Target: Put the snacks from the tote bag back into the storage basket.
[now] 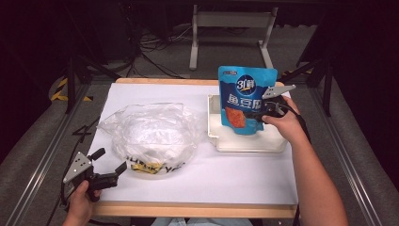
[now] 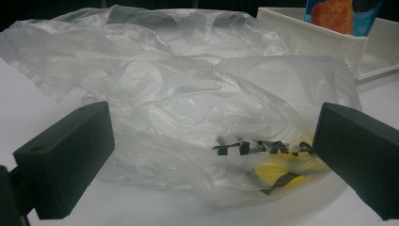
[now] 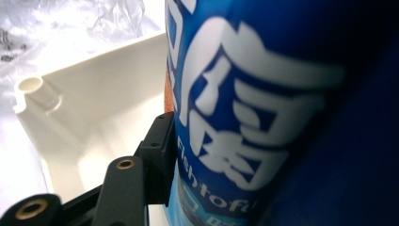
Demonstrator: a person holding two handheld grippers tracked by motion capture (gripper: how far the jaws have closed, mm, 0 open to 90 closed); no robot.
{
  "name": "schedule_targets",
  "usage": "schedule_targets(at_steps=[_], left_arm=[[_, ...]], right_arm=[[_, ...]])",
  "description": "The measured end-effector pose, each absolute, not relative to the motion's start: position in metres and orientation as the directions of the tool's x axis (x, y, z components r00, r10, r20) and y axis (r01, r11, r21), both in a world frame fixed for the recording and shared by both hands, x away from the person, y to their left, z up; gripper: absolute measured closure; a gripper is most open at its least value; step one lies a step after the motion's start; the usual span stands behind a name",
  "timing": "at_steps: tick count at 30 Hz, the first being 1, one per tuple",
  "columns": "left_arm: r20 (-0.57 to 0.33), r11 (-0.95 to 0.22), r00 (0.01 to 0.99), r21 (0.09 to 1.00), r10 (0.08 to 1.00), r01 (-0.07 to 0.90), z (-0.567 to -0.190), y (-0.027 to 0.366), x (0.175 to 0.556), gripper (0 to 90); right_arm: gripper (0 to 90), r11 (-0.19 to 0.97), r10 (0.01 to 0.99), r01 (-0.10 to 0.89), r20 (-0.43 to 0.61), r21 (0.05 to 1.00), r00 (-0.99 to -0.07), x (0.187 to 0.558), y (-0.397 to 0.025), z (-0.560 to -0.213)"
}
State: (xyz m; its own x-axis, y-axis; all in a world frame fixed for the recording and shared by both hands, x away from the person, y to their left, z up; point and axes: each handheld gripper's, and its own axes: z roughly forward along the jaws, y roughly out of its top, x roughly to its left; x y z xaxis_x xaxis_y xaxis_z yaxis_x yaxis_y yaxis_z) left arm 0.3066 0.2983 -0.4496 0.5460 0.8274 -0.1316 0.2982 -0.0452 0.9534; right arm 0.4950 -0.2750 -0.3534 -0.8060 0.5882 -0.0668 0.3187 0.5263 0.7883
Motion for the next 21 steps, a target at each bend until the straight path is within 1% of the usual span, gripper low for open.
schedule_targets(at_steps=[5, 13, 21], left_arm=[[-0.13, -0.047, 0.547, 0.953, 0.827, 0.298, -0.45, 0.298, 0.307, 0.2], [-0.129, -0.049, 0.548, 0.953, 0.827, 0.299, -0.45, 0.298, 0.307, 0.2], [-0.129, -0.051, 0.55, 0.952, 0.825, 0.3, -0.45, 0.298, 0.307, 0.2]], right_arm=[[48.3, 0.549, 0.585, 0.333, -0.068, 0.767, -0.808, 0.496, -0.281, -0.354], [46.6, 0.548, 0.579, 0.325, -0.069, 0.771, -0.813, 0.494, -0.289, -0.357], [45.6, 0.53, 0.604, 0.346, -0.058, 0.774, -0.795, 0.489, -0.306, -0.358]])
